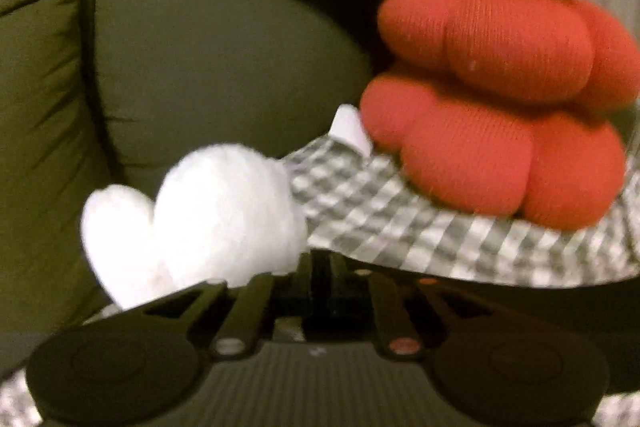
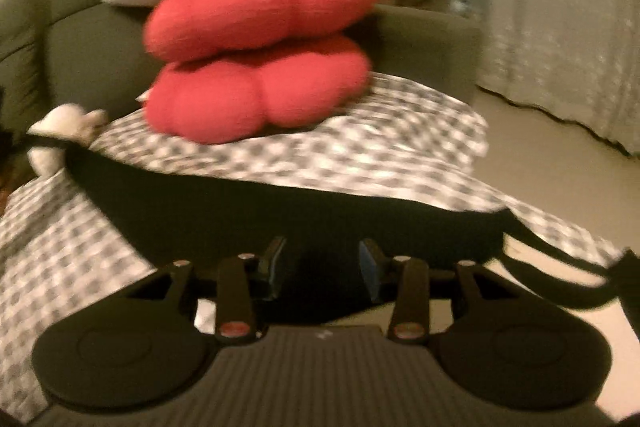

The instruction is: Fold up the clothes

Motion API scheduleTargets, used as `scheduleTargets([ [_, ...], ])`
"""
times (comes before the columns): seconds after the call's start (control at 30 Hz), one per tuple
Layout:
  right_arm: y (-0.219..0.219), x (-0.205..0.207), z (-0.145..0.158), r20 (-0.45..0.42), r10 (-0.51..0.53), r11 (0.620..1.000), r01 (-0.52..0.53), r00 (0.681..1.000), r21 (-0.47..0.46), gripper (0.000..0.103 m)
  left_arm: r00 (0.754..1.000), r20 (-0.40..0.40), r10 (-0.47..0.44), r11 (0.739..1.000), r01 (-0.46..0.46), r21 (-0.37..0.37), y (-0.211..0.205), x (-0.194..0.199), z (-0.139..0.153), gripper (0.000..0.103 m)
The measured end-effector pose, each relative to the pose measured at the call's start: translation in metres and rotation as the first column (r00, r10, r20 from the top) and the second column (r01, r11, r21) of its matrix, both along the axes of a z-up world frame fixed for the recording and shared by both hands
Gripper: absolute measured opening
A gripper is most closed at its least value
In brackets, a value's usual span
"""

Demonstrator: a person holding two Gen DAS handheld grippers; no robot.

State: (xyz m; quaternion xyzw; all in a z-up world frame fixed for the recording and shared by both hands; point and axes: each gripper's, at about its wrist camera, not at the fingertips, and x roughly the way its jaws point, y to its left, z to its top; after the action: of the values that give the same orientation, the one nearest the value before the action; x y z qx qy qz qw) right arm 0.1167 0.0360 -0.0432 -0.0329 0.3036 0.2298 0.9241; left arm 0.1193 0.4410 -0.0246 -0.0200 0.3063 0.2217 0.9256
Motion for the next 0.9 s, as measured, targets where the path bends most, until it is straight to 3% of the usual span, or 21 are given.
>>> scheduleTargets([
  [0.07, -0.009, 0.000, -0.001, -0.007, -0.025, 0.999, 0.026, 1.000, 0.026, 0.044, 1.000, 0.023, -0.005, 0.999, 0.003, 0.051, -0.010, -0.006, 0.003, 0.028],
  [0.13, -0.018, -0.002, -0.001, -0.003, -0.043, 0.999, 0.043, 0.999, 0.032, 0.044, 0.998, 0.057, -0.025, 0.996, 0.020, 0.091, -0.021, -0.014, 0.007, 0.037],
  [0.3, -0.042, -0.014, 0.001, -0.002, -0.092, 0.996, 0.092, 0.996, 0.020, 0.050, 0.973, 0.119, -0.197, 0.980, 0.196, 0.024, -0.053, -0.027, 0.009, 0.039],
  [0.47, -0.073, -0.032, -0.002, -0.028, -0.141, 0.990, 0.141, 0.990, 0.013, 0.051, 0.953, 0.073, -0.294, 0.952, 0.299, -0.062, -0.085, -0.028, -0.017, 0.040],
  [0.6, -0.102, -0.054, 0.000, -0.029, -0.192, 0.981, 0.192, 0.981, 0.008, 0.051, 0.964, 0.009, -0.267, 0.963, 0.267, -0.019, -0.090, -0.032, -0.043, 0.041],
  [0.67, -0.119, -0.067, 0.000, -0.035, -0.227, 0.973, 0.228, 0.973, 0.028, 0.053, 0.975, -0.017, -0.222, 0.973, 0.223, 0.058, -0.083, -0.036, -0.049, 0.059],
  [0.7, -0.127, -0.072, 0.000, -0.041, -0.241, 0.969, 0.242, 0.970, 0.039, 0.054, 0.983, -0.037, -0.179, 0.981, 0.181, 0.072, -0.078, -0.037, -0.048, 0.063],
  [0.8, -0.150, -0.087, -0.001, -0.048, -0.289, 0.955, 0.292, 0.956, 0.060, 0.054, 0.996, -0.077, -0.038, 0.997, 0.043, 0.070, -0.059, -0.042, -0.037, 0.055],
  [0.9, -0.171, -0.098, -0.001, -0.068, -0.343, 0.931, 0.349, 0.937, 0.107, 0.054, 0.999, -0.052, 0.005, 0.999, -0.003, 0.041, -0.052, -0.056, -0.021, 0.053],
])
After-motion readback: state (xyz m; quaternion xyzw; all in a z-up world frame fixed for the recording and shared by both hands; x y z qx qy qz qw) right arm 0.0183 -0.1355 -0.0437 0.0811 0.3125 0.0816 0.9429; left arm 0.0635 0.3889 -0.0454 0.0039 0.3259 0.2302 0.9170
